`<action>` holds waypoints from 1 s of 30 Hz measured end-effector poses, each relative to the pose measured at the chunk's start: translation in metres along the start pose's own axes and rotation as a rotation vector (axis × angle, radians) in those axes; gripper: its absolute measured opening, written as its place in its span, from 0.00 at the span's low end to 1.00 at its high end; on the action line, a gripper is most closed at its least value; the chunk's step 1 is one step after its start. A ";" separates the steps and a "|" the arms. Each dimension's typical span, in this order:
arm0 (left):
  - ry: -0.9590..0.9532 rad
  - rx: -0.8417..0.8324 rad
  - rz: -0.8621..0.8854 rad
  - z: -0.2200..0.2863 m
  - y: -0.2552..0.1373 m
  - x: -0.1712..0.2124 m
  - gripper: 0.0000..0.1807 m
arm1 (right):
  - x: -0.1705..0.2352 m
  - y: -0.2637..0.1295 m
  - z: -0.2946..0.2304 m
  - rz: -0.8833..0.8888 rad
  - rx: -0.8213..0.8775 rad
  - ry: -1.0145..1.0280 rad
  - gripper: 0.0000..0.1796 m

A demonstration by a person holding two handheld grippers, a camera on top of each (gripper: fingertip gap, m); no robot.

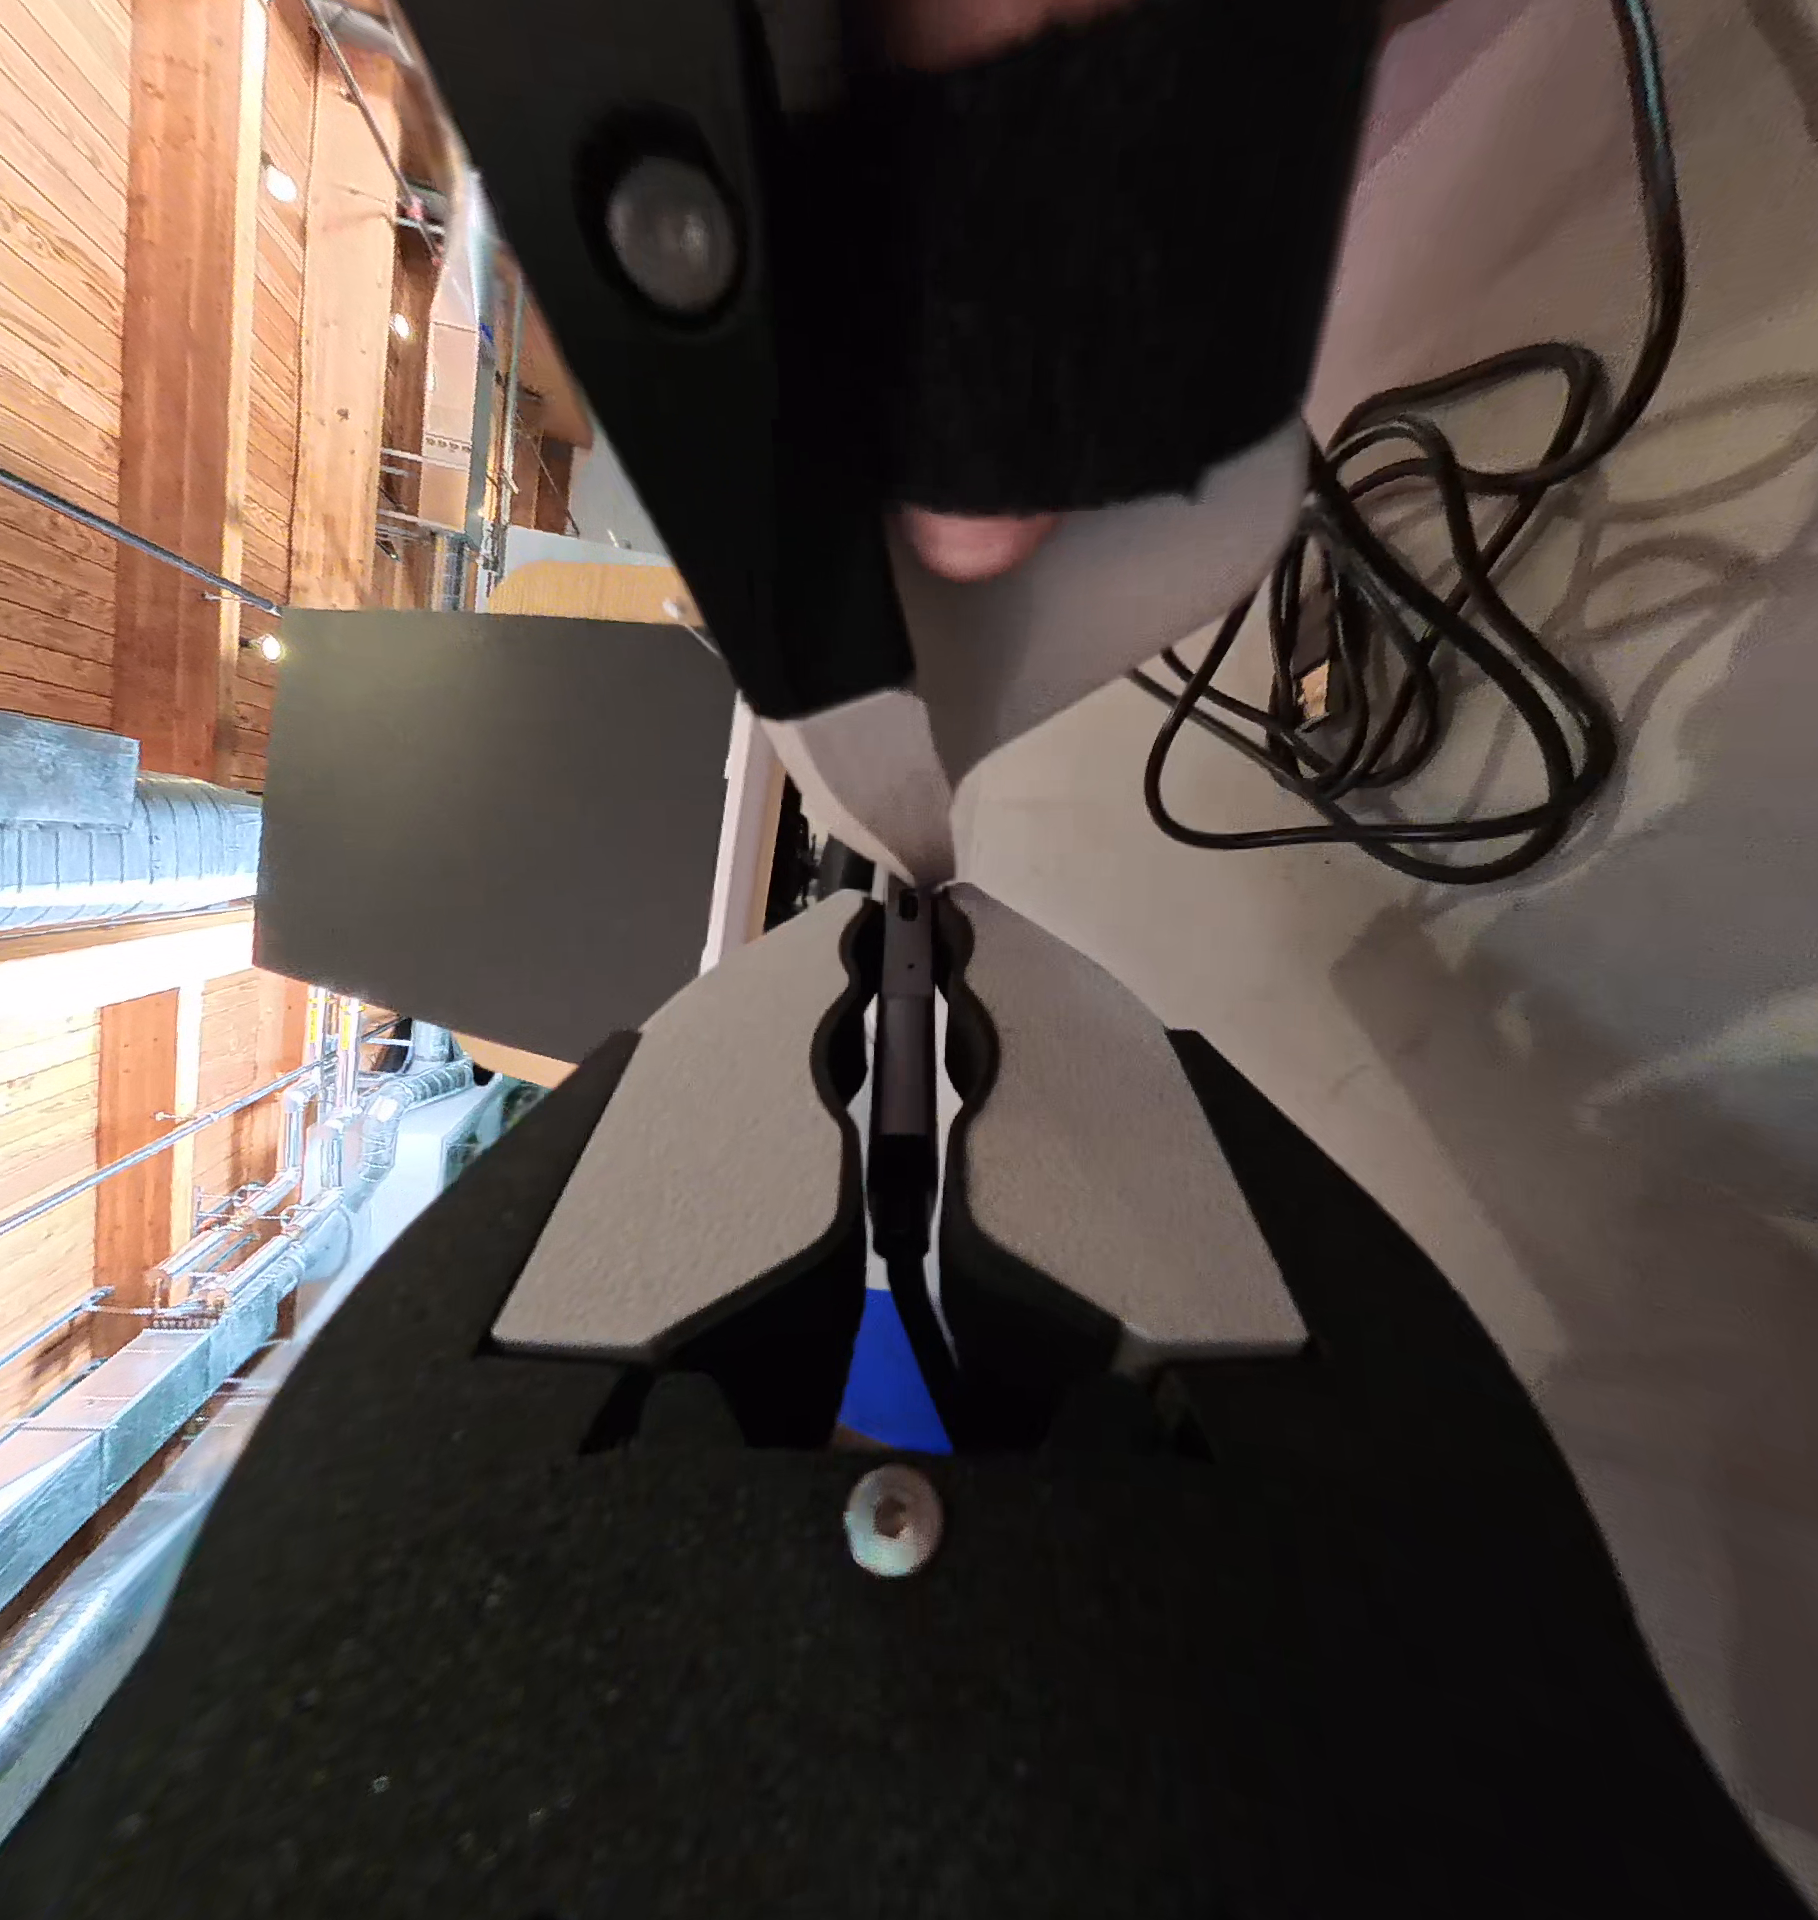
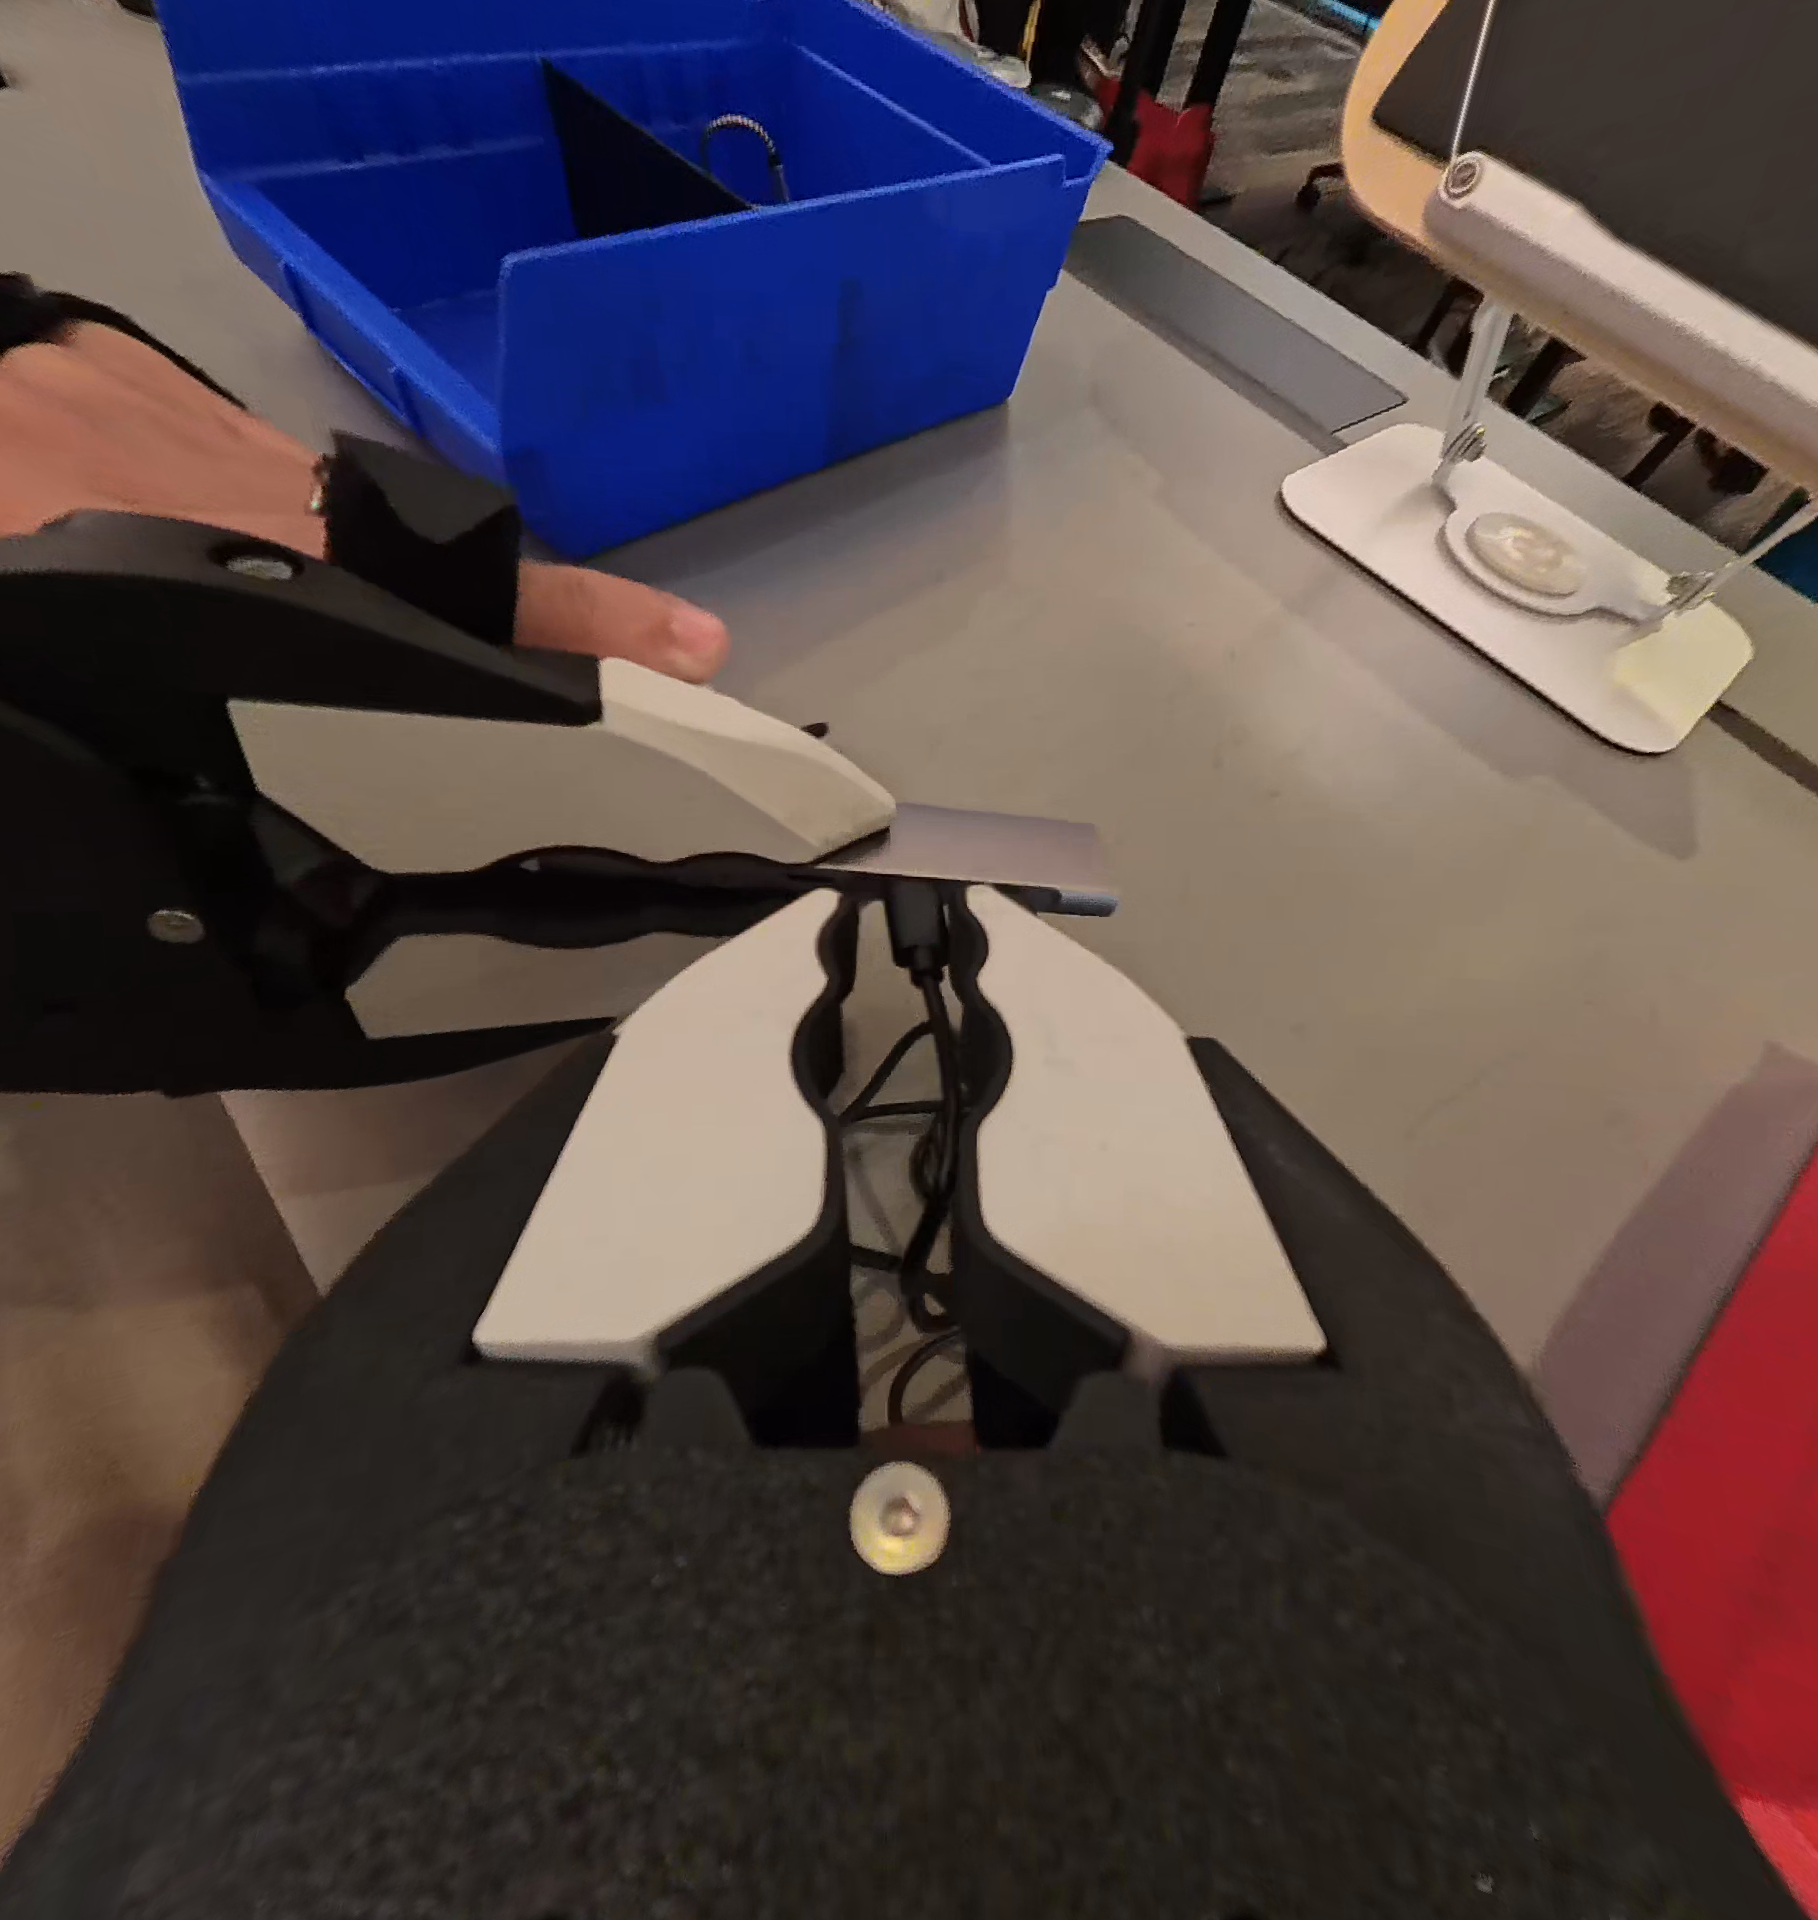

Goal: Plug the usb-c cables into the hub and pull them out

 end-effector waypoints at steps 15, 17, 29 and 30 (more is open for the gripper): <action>-0.032 0.052 -0.002 0.006 0.003 -0.002 0.05 | 0.010 -0.007 0.006 0.007 0.073 -0.477 0.05; -0.029 0.048 -0.008 0.005 0.003 -0.002 0.05 | 0.009 -0.009 0.006 0.007 0.078 -0.485 0.05; -0.076 0.075 0.017 0.007 0.007 -0.010 0.06 | 0.007 -0.026 0.002 0.068 0.079 -0.614 0.04; -0.078 0.080 0.023 0.008 0.007 -0.010 0.06 | 0.008 -0.025 0.002 0.074 0.061 -0.593 0.04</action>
Point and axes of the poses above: each gripper's, where its closed fingertips meet, y out along the fingers, x out of its underside, z = x × y across the jaws, the point moved 1 cm from there along -y, back along the fingers, and after that the axes turned 11 degrees about z, right-handed, at the moved point
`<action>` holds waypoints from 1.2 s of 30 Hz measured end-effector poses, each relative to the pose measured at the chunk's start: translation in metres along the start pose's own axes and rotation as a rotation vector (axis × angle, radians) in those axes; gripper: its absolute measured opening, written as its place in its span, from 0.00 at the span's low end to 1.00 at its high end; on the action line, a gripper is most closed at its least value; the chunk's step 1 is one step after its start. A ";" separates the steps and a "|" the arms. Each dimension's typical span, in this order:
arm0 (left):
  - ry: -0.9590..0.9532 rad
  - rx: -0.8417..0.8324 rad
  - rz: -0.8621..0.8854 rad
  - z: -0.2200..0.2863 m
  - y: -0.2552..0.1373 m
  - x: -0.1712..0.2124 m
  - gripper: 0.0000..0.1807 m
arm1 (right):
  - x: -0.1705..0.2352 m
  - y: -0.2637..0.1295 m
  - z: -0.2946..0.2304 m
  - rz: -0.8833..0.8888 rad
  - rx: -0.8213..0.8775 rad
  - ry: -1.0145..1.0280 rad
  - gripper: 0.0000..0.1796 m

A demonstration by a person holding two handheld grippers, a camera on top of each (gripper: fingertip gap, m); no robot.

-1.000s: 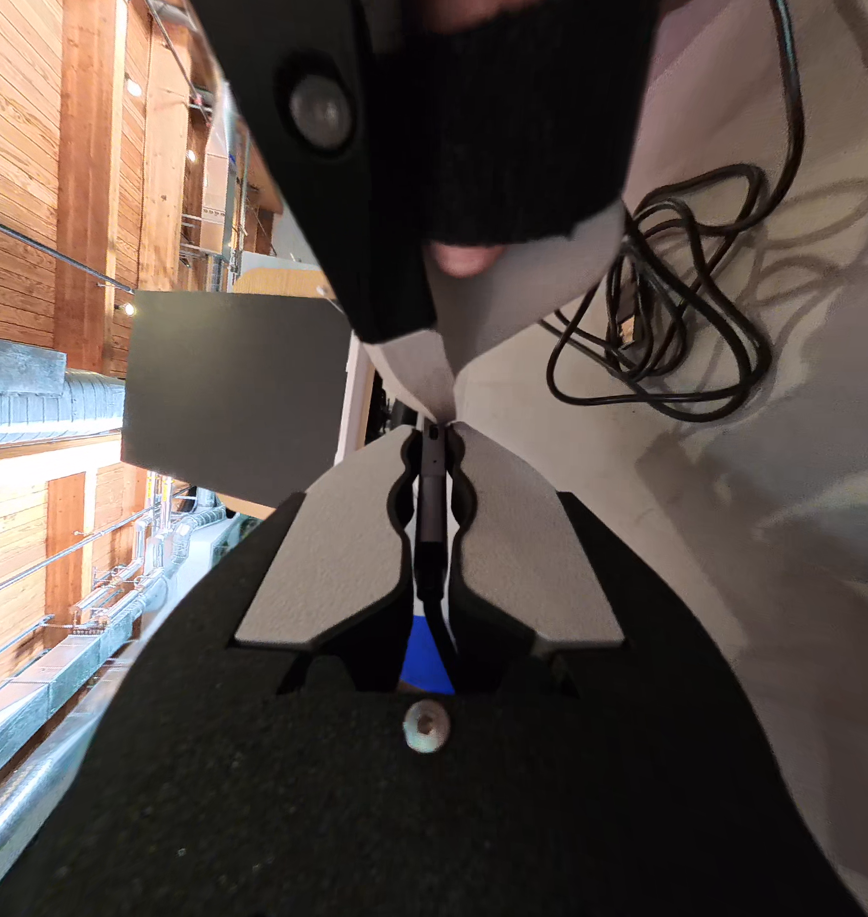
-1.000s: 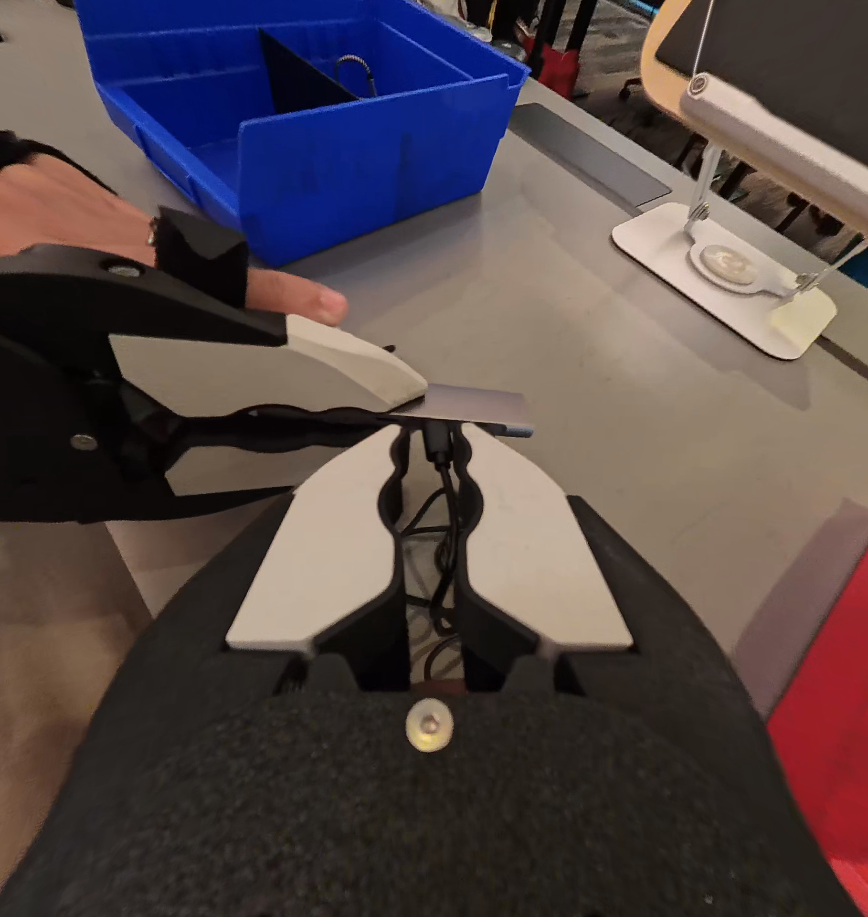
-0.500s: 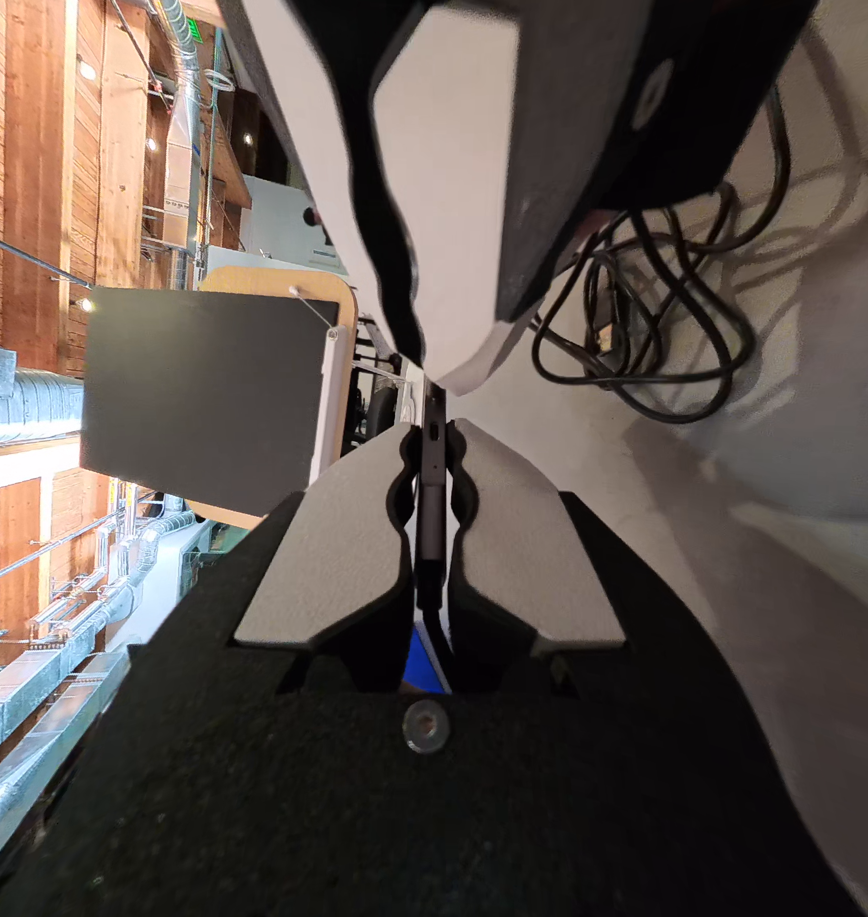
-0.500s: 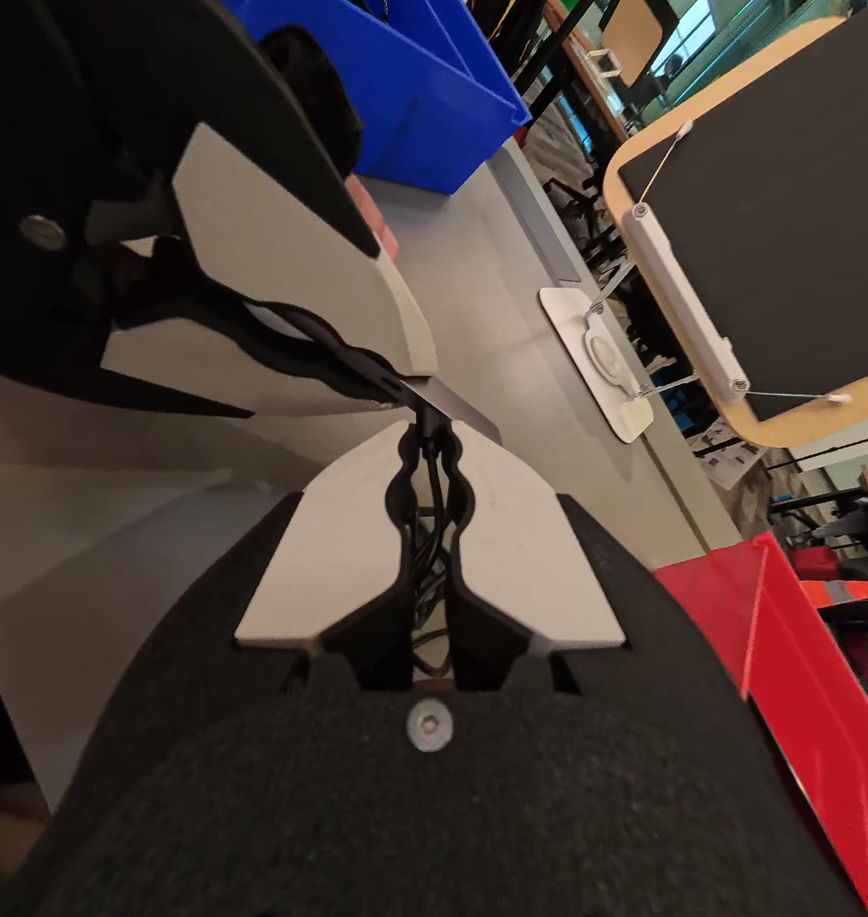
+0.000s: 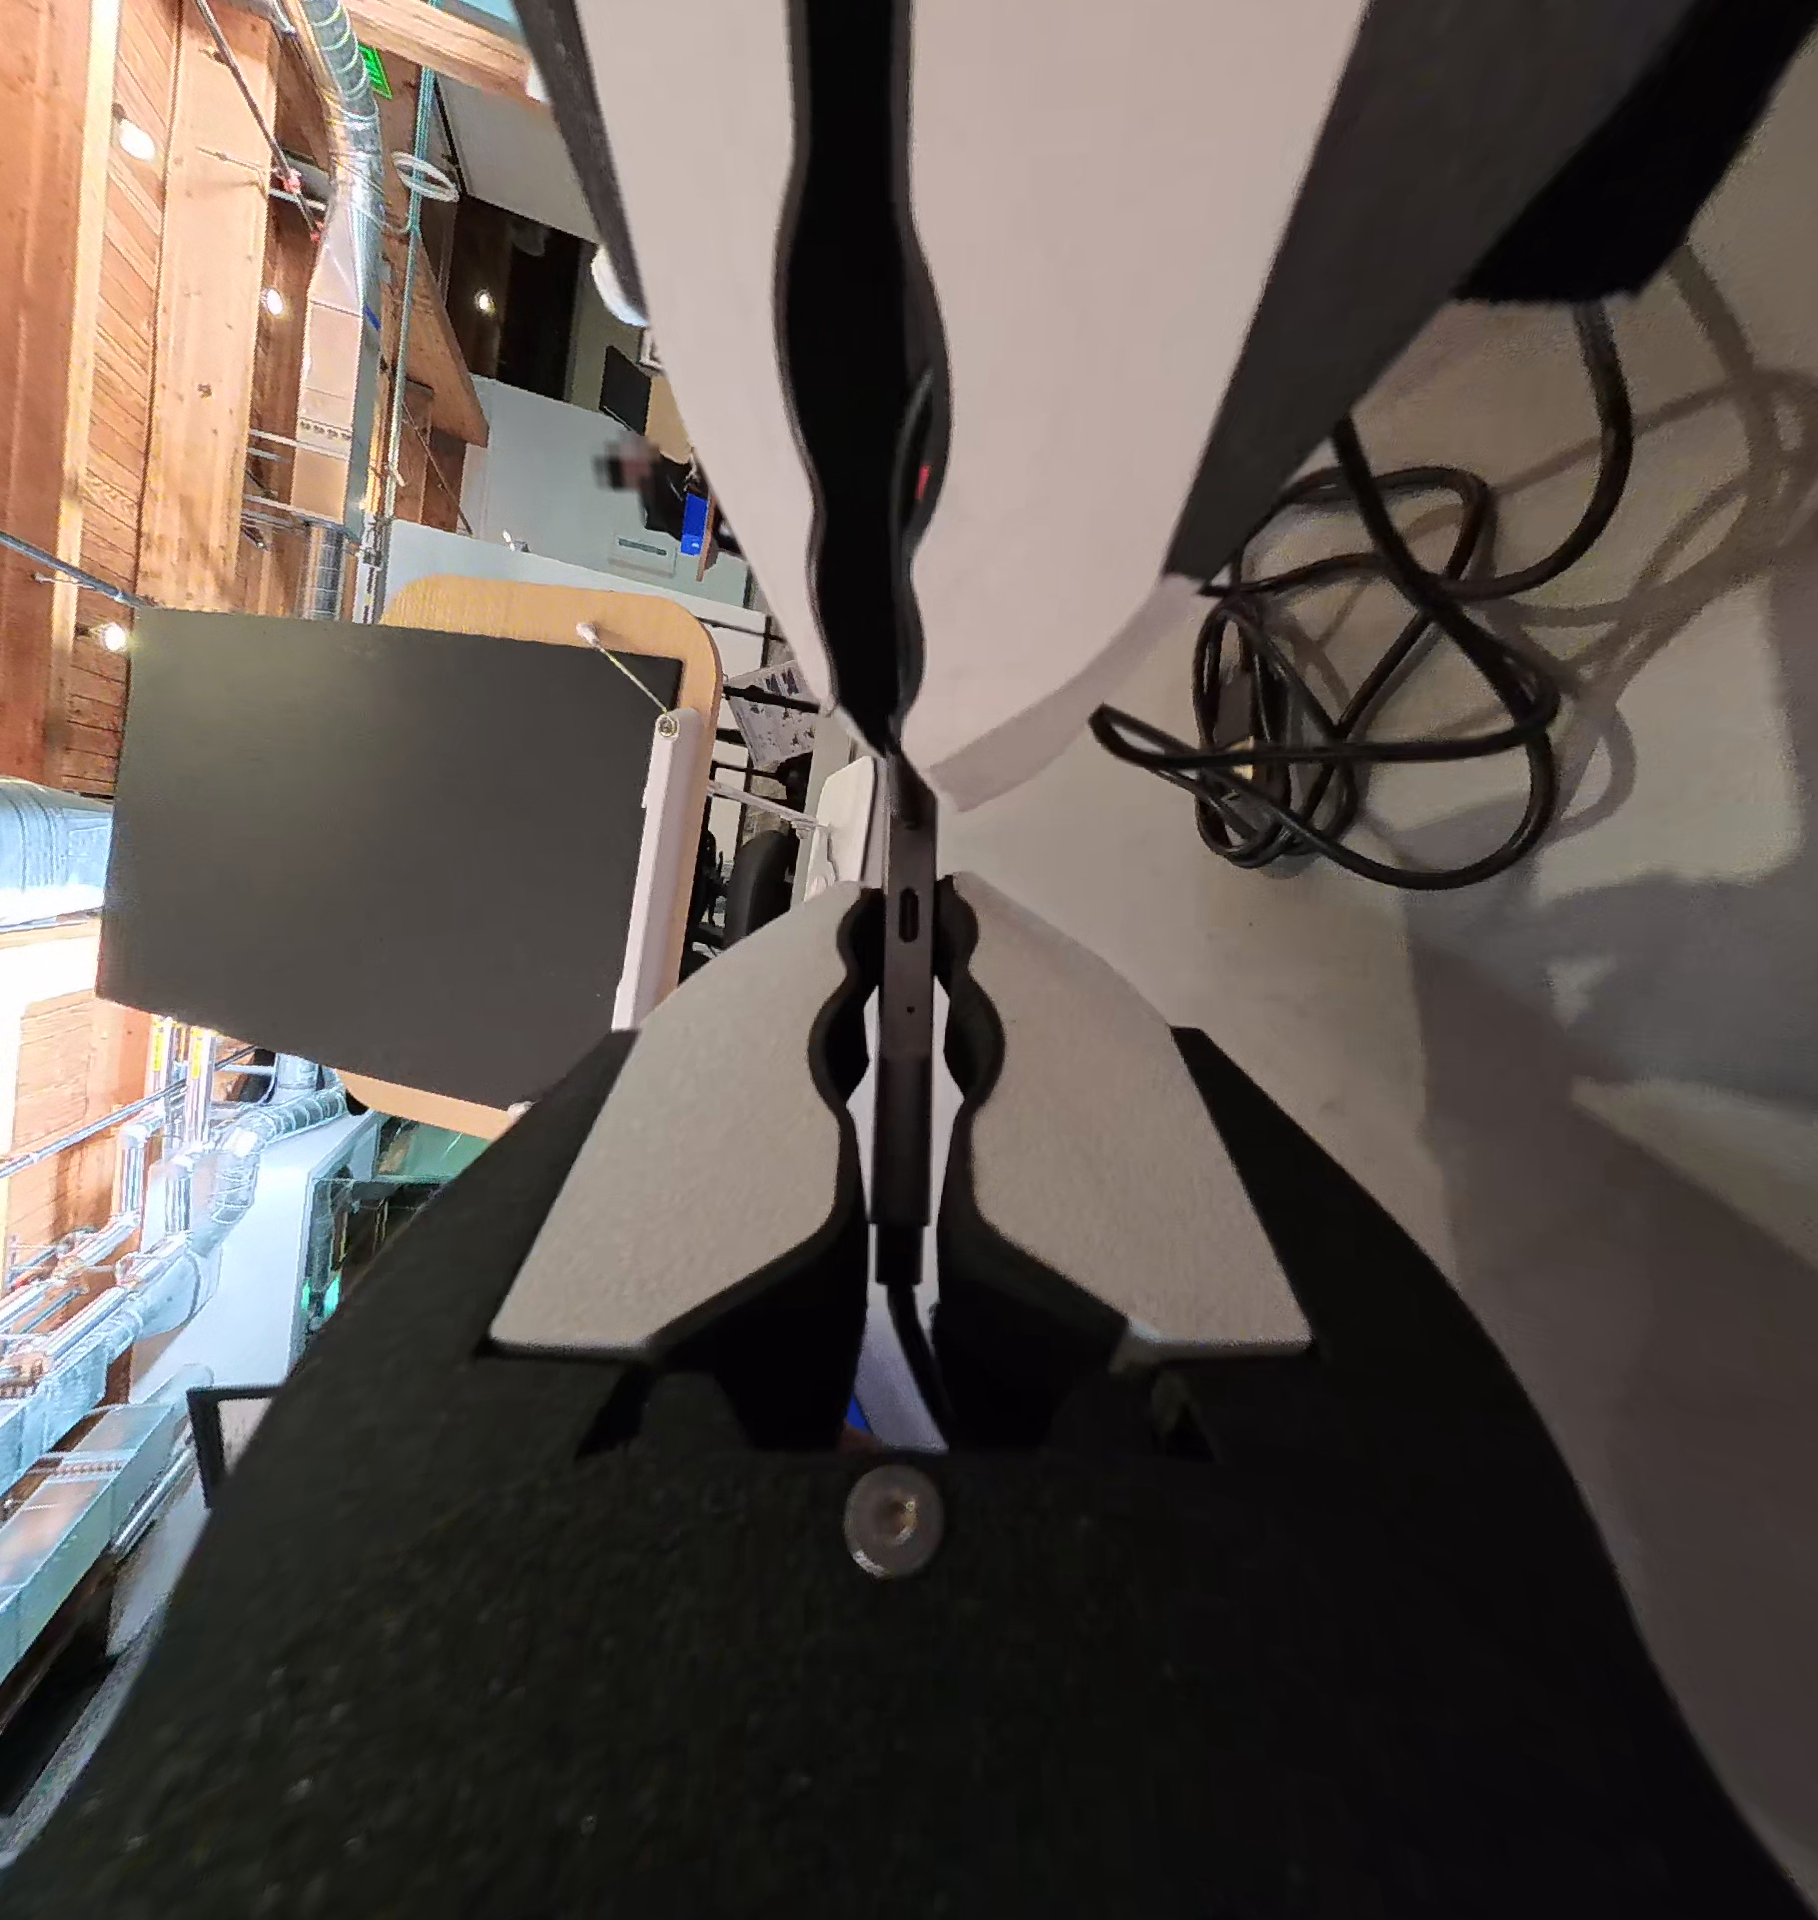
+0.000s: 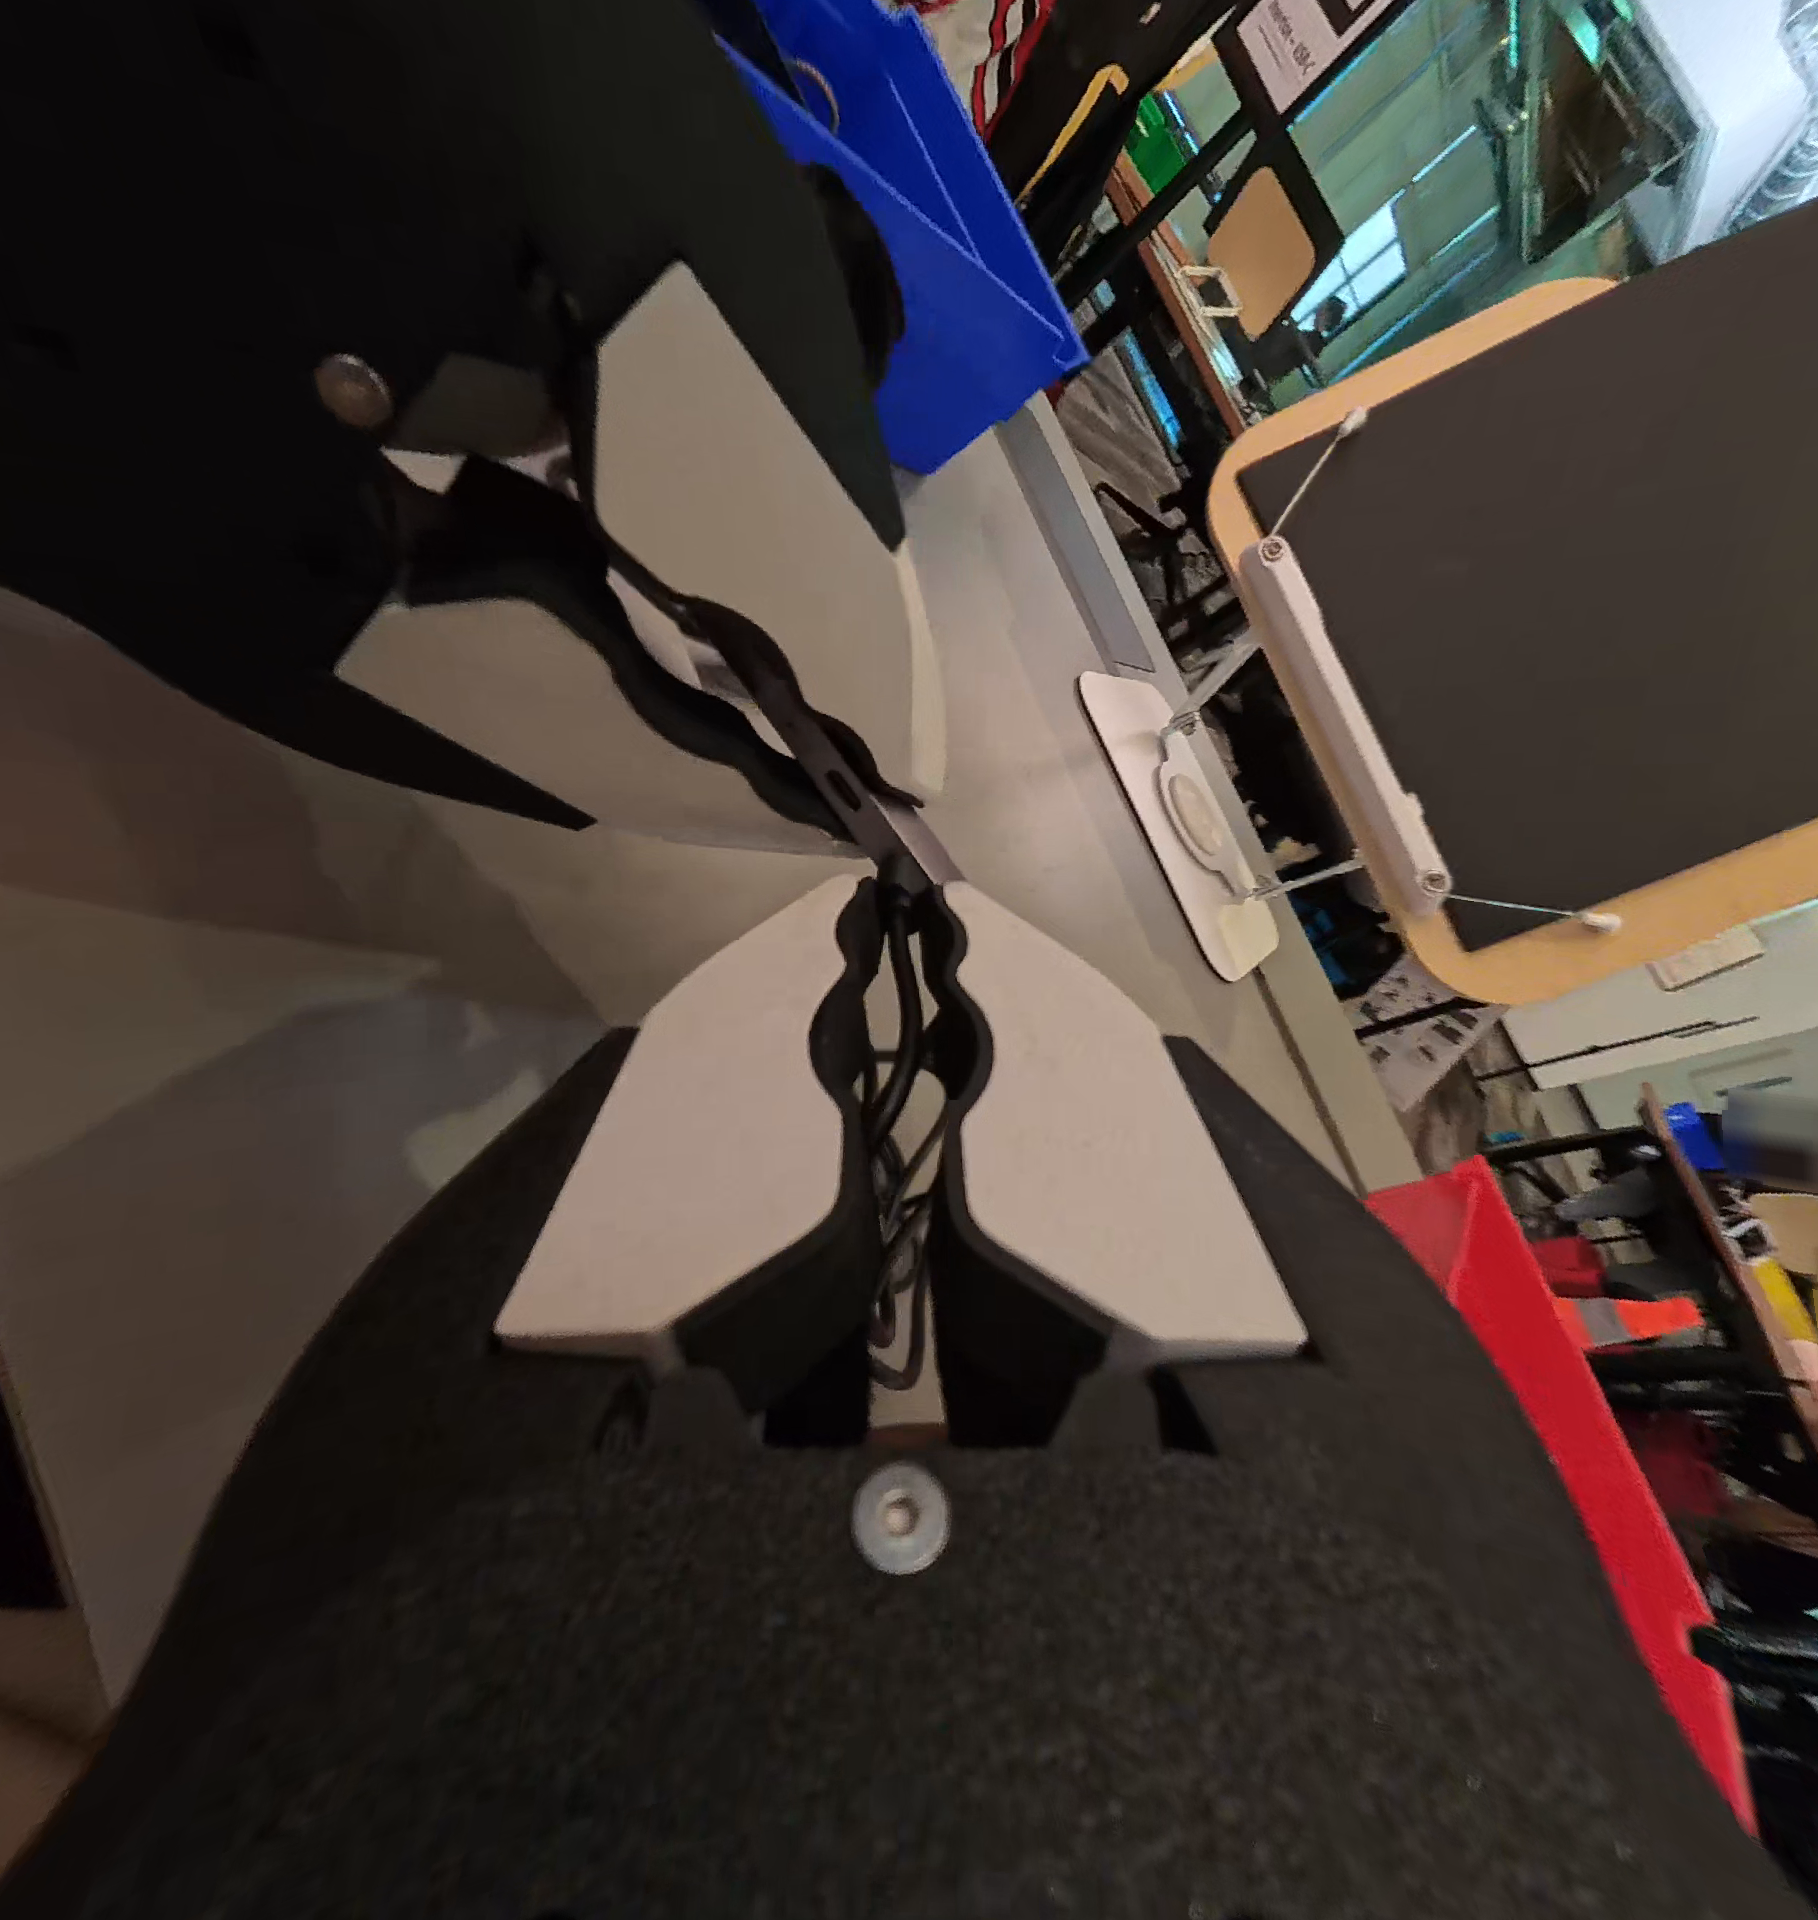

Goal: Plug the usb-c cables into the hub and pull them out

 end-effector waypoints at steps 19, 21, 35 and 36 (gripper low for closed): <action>0.022 -0.091 -0.137 -0.005 -0.004 -0.001 0.05 | -0.005 0.007 0.004 -0.021 0.121 0.694 0.06; 0.008 -0.084 -0.141 -0.002 -0.003 -0.004 0.05 | -0.003 0.009 0.003 -0.034 0.150 0.719 0.06; -0.019 -0.107 -0.159 -0.006 -0.004 -0.004 0.05 | -0.006 -0.005 0.005 -0.017 0.183 0.662 0.05; -0.011 -0.106 -0.166 -0.006 -0.004 -0.004 0.05 | -0.005 -0.004 0.005 -0.011 0.183 0.685 0.05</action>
Point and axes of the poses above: each gripper's, where its closed fingertips meet, y out along the fingers, x out of its underside, z = x × y across the jaws, the point moved 1 cm from there along -y, back along the fingers, and after that the axes turned 11 degrees about z, right-handed, at the moved point
